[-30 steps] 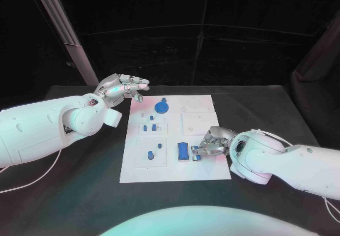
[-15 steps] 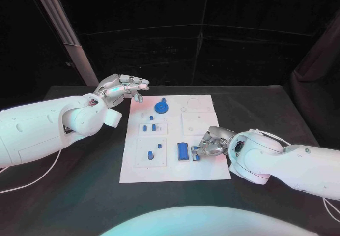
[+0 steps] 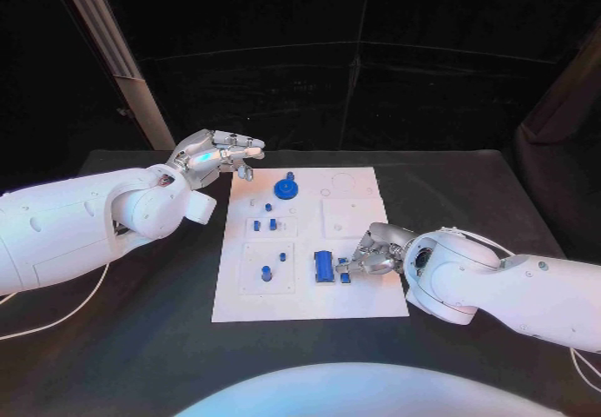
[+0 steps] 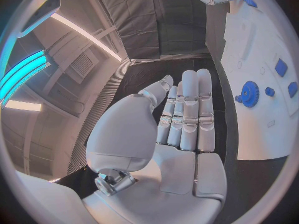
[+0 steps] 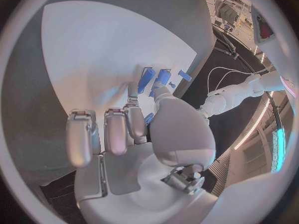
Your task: Assemble the parts on the task board
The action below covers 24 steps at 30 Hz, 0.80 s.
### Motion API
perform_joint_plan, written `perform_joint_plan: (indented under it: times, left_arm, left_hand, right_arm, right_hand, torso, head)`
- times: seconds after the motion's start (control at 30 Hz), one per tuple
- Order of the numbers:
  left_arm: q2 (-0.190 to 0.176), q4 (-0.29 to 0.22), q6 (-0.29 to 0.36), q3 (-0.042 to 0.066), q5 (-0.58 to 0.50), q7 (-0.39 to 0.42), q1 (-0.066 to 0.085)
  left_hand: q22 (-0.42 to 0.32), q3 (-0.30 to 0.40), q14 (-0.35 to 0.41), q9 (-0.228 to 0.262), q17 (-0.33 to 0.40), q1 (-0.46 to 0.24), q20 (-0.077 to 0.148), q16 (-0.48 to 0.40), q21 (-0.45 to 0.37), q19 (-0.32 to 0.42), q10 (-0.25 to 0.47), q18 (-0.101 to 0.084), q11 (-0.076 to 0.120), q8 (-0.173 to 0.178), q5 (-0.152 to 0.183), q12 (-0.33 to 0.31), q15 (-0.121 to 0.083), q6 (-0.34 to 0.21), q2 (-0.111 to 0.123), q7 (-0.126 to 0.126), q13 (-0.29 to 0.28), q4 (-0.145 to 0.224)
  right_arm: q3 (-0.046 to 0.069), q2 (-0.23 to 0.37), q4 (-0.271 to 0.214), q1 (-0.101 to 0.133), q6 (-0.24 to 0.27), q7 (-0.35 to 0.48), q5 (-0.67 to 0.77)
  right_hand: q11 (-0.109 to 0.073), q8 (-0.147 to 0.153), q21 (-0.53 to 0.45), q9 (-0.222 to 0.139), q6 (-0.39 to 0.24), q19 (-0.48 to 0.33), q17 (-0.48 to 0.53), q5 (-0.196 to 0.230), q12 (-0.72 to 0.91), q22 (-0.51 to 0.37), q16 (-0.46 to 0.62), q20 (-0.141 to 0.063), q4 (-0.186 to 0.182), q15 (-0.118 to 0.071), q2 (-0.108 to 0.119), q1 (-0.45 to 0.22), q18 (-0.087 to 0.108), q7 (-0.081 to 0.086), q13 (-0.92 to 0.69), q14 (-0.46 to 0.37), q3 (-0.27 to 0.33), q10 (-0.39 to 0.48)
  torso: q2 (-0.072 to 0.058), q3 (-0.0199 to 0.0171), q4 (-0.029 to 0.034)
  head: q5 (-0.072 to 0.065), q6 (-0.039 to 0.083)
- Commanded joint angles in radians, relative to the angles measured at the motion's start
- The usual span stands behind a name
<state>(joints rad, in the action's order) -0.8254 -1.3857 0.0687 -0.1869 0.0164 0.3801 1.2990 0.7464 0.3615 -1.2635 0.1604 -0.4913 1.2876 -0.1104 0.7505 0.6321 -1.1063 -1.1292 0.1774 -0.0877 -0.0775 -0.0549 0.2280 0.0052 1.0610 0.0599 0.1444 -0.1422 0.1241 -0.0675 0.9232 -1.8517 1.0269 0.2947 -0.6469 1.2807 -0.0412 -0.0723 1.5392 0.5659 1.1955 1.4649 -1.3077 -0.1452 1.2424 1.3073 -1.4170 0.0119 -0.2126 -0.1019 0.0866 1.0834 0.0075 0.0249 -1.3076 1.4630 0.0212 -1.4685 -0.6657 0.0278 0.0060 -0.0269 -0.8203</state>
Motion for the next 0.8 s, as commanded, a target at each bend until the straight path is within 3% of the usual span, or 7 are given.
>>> perform_joint_plan:
  times: [0.03,0.13,0.3,0.4,0.53,0.8]
  left_arm:
    - [0.0,-0.002,-0.012,0.001,-0.004,0.003,0.001]
    - [0.0,-0.003,-0.012,0.001,-0.004,0.003,0.001]
    - [-0.001,-0.003,-0.012,0.001,-0.004,0.003,0.001]
    - [-0.001,-0.003,-0.012,0.001,-0.004,0.003,0.001]
    - [-0.002,-0.003,-0.012,0.001,-0.004,0.003,0.001]
    - [-0.001,-0.002,-0.012,0.001,-0.004,0.003,0.001]
  left_hand:
    - [-0.001,-0.007,0.003,0.001,0.001,-0.006,-0.001,-0.005,-0.005,-0.007,0.008,0.005,0.002,0.005,0.005,0.006,0.001,0.001,-0.007,0.007,-0.001,-0.002]
    - [-0.001,-0.007,0.003,0.001,0.001,-0.006,-0.001,-0.005,-0.005,-0.007,0.008,0.005,0.002,0.005,0.005,0.006,0.001,0.001,-0.007,0.007,-0.001,-0.002]
    - [-0.001,-0.007,0.003,0.001,0.001,-0.006,-0.001,-0.005,-0.005,-0.007,0.008,0.005,0.002,0.005,0.005,0.006,0.001,0.001,-0.007,0.007,-0.001,-0.002]
    - [-0.001,-0.007,0.003,0.001,0.001,-0.006,-0.001,-0.005,-0.005,-0.007,0.008,0.005,0.002,0.005,0.005,0.006,0.001,0.001,-0.007,0.007,-0.001,-0.002]
    - [-0.001,-0.007,0.003,0.001,0.001,-0.006,-0.001,-0.005,-0.005,-0.007,0.008,0.005,0.002,0.005,0.005,0.006,0.001,0.001,-0.007,0.007,-0.001,-0.002]
    - [-0.001,-0.007,0.003,0.001,0.001,-0.006,-0.001,-0.005,-0.005,-0.007,0.008,0.005,0.002,0.005,0.005,0.006,0.001,0.001,-0.007,0.007,-0.001,-0.002]
  right_arm:
    - [0.0,0.001,-0.001,0.001,-0.006,-0.008,0.012]
    - [0.0,0.002,-0.003,0.001,-0.002,-0.006,0.014]
    - [0.0,0.012,-0.009,0.001,-0.001,0.008,0.015]
    - [0.0,0.023,-0.015,0.001,-0.013,0.032,0.014]
    - [0.0,0.039,-0.026,0.001,-0.04,0.069,0.01]
    - [0.0,0.048,-0.025,0.001,-0.058,0.084,0.009]
  right_hand:
    - [0.001,0.005,-0.004,0.006,0.0,0.084,-0.02,0.074,-0.008,0.223,0.008,-0.004,-0.046,-0.002,0.025,0.007,0.004,0.007,-0.023,0.058,0.002,0.003]
    - [0.001,0.005,-0.005,0.01,-0.001,0.084,-0.018,0.092,-0.009,0.222,0.01,-0.003,-0.077,-0.002,0.044,0.012,0.005,0.007,-0.023,0.058,0.002,0.004]
    - [0.001,0.005,-0.005,0.012,-0.001,0.084,-0.019,0.089,-0.009,0.223,0.009,-0.003,-0.075,-0.002,0.035,0.029,0.005,0.007,-0.024,0.058,-0.006,0.003]
    - [0.001,0.005,-0.004,0.015,-0.003,0.084,-0.019,0.077,-0.01,0.224,0.01,-0.004,-0.053,-0.002,0.025,0.077,0.004,0.007,-0.024,0.058,-0.019,0.004]
    - [0.003,0.006,-0.005,0.018,-0.008,0.084,-0.018,0.077,-0.012,0.224,0.011,-0.003,-0.015,-0.001,0.029,0.124,0.004,0.01,-0.023,0.058,-0.019,0.005]
    - [0.004,0.006,-0.004,0.019,-0.01,0.085,-0.019,0.078,-0.013,0.224,0.011,-0.003,-0.001,-0.001,0.031,0.135,0.004,0.01,-0.023,0.058,-0.016,0.005]
  torso:
    - [0.0,-0.0001,-0.0007]
    - [0.001,-0.0002,-0.0006]
    - [0.0,-0.0003,-0.0004]
    - [0.001,-0.0006,-0.0005]
    - [0.001,-0.0011,-0.0013]
    - [0.001,-0.0003,-0.0003]
  head:
    - [0.0,0.0]
    - [-0.001,0.001]
    - [-0.002,0.001]
    - [-0.002,0.002]
    - [-0.002,0.003]
    - [-0.004,0.005]
